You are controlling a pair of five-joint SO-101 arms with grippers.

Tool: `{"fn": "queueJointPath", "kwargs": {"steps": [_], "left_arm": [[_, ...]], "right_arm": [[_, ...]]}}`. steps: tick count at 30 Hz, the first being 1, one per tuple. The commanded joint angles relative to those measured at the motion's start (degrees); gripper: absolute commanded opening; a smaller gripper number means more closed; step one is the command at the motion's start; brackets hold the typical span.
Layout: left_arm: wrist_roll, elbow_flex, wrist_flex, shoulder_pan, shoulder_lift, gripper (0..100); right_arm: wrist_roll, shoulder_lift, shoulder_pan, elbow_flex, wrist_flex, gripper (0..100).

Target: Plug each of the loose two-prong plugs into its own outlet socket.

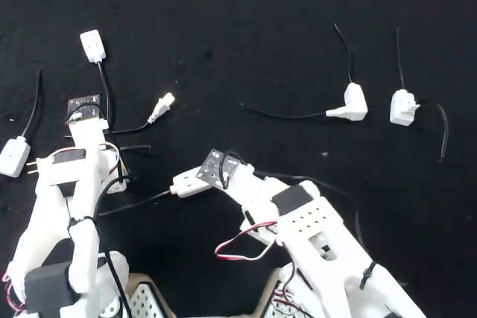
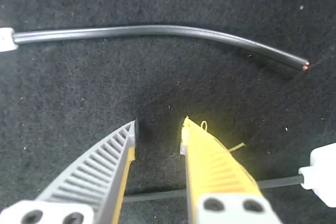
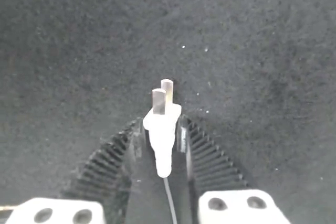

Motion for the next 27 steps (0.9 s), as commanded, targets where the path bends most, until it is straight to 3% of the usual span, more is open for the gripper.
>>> {"fn": "queueJointPath", "kwargs": {"steps": [1, 6, 27], "left_arm": [[0.6, -1.5, -0.2, -0.5, -1.7, 15], [0.6, -1.5, -0.2, -0.5, -1.7, 15], [0.6, -1.5, -0.2, -0.5, -1.7, 15]], "right_arm": [[0.7, -1.0, 2.8, -0.4, -1.8, 11.3], [2.9, -1.0, 6.8, -0.2, -2.1, 11.3], [1.6, 3.4, 3.5, -1.9, -2.5, 11.1]]}}
